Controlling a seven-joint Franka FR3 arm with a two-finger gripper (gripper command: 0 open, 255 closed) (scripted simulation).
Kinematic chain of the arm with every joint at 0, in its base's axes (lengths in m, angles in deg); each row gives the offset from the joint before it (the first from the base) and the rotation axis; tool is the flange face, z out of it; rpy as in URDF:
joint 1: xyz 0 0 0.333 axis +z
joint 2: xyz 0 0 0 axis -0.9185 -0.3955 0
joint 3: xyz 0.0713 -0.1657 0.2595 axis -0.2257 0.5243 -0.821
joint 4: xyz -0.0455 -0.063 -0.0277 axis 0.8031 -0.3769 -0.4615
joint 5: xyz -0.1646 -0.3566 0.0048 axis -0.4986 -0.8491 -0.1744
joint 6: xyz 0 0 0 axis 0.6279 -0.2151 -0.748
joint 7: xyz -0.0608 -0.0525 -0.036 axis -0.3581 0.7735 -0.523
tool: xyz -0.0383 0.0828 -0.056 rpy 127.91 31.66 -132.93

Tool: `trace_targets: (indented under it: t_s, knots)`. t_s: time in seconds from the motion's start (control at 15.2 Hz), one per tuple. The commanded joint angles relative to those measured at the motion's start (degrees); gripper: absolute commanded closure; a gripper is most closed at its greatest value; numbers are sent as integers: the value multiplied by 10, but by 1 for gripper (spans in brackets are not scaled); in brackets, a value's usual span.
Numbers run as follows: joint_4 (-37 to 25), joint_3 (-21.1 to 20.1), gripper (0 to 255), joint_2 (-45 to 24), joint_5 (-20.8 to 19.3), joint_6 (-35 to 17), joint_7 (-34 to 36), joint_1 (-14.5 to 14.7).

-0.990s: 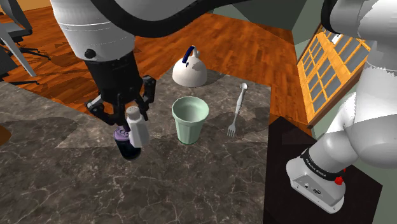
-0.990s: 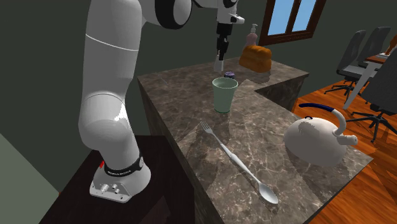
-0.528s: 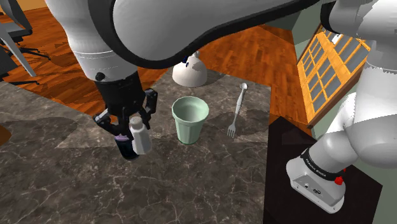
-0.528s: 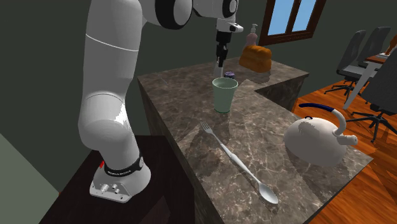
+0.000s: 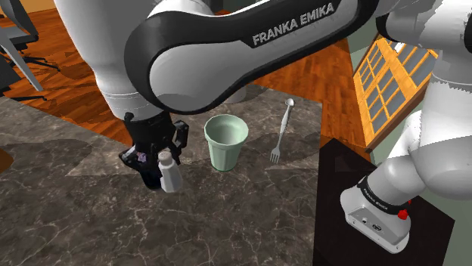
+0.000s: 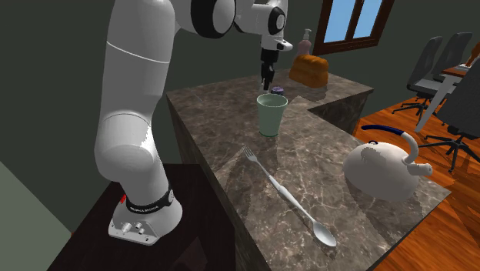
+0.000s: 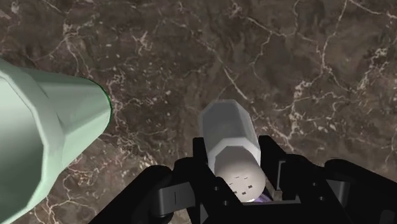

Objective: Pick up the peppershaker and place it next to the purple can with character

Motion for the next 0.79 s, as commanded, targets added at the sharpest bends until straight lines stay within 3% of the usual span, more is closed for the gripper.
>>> trace_targets:
  t_s: [0.0,0.73]
  knots:
    - [9,1,255,-5,-3,-14,2,1]
    - [43,8,255,-27,-16,-67,9,3]
